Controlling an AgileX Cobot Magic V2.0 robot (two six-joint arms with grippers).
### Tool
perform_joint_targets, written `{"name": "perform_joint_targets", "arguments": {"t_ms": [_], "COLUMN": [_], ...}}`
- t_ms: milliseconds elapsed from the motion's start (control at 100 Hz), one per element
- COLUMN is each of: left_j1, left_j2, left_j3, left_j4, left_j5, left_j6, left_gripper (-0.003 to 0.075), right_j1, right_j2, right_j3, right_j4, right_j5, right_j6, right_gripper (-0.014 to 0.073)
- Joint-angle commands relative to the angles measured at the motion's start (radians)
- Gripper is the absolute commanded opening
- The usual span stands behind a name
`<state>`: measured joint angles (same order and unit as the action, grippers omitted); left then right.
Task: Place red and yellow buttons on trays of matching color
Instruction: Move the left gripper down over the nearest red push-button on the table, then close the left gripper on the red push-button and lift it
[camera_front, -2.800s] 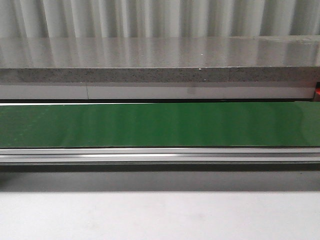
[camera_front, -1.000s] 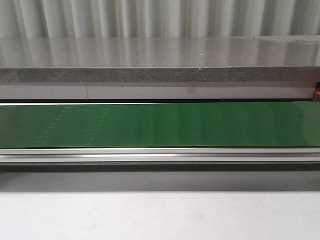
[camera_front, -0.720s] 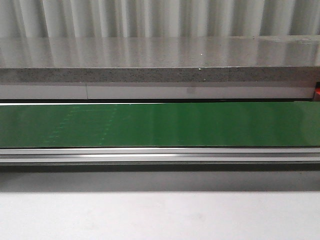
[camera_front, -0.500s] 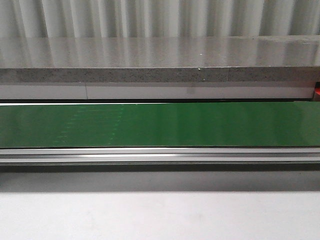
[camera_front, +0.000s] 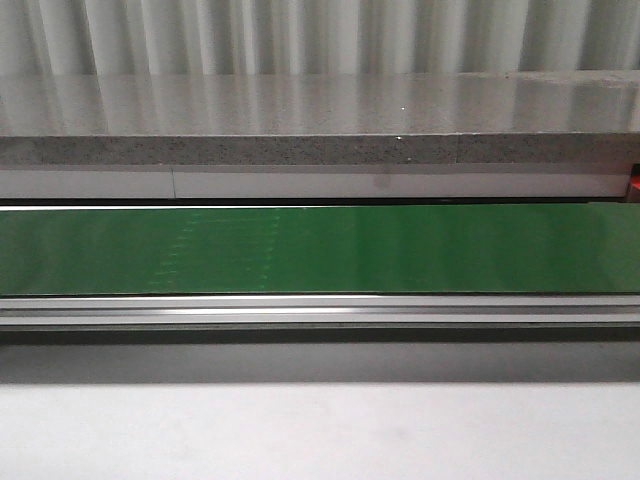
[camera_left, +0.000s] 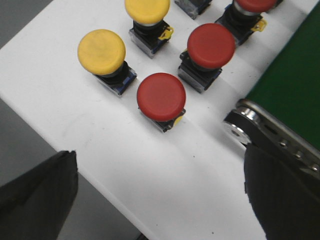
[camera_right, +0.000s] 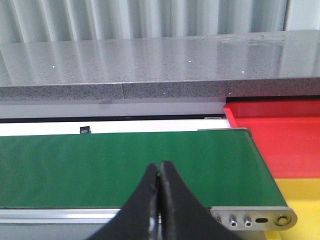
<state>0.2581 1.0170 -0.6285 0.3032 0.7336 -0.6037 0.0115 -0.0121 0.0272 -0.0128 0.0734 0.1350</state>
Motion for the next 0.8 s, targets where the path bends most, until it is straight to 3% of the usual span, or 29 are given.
{"name": "perform_joint_targets", "arguments": {"t_ms": [0, 210, 790], "left_j1": [0.029, 0.076, 0.076], "left_j2": [0.039, 0.156, 0.4], "left_j3": [-0.023, -0.056, -0.109], "left_j4": [0.01, 0.003, -0.001], "left_j5": [-0.08, -0.136, -0.206], "left_j6": [0.01, 0.016, 0.016], "left_gripper": [0.0642, 0.0642, 0.064], "right_j1": [0.001, 0.001, 0.001], "right_j2": [-0.015, -0.015, -0.015], "right_j3": [0.001, 0.001, 0.001], "right_j4": [-0.01, -0.01, -0.01], "right_j5": [-0.081, -0.081, -0.081], "right_j6": [0.0, 0.0, 0.0], "right_gripper": [-0.0067, -0.0067, -0.0067]}}
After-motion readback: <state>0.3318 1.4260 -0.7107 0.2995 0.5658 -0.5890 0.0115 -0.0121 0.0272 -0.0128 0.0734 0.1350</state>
